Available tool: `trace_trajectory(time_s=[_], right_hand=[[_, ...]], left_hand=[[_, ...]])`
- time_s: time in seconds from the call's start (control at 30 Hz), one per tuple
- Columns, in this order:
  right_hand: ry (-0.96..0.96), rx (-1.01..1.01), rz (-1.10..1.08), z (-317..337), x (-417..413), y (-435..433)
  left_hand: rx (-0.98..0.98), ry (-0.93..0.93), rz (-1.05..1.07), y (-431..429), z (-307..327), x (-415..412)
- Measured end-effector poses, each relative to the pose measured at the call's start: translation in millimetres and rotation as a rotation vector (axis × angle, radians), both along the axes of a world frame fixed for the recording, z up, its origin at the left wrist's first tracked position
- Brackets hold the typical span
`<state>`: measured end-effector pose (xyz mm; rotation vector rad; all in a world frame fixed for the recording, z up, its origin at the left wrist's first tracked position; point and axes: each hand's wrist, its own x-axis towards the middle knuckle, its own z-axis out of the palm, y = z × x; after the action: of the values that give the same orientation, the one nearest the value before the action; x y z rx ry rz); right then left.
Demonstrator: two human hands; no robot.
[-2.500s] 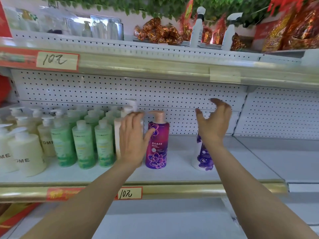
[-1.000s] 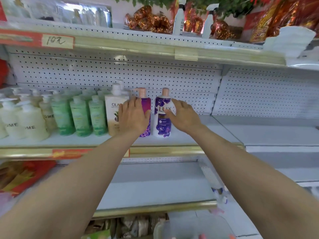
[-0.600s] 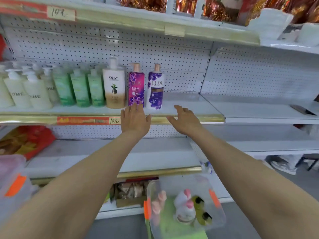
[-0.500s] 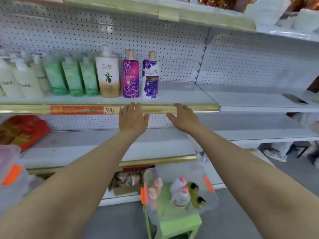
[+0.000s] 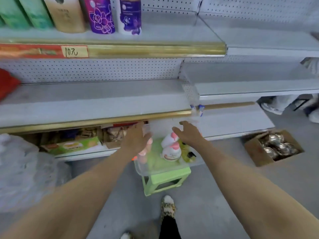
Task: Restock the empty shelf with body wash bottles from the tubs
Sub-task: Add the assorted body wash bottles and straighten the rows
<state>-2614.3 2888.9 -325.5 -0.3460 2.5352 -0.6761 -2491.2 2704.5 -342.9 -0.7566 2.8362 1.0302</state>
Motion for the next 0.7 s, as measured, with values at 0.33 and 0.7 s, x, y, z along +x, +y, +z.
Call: trace_trajectory(time_s=[0.33, 0.7], right_hand=[[-0.229, -0.03, -0.015, -137, -33, 58], [-0.272, -0.211, 0.092, -210, -71, 48]], left_hand=[[0.283, -0.216, 0.215, 55, -127, -12], [0.546, -0.135, 0.39, 89, -193, -63]])
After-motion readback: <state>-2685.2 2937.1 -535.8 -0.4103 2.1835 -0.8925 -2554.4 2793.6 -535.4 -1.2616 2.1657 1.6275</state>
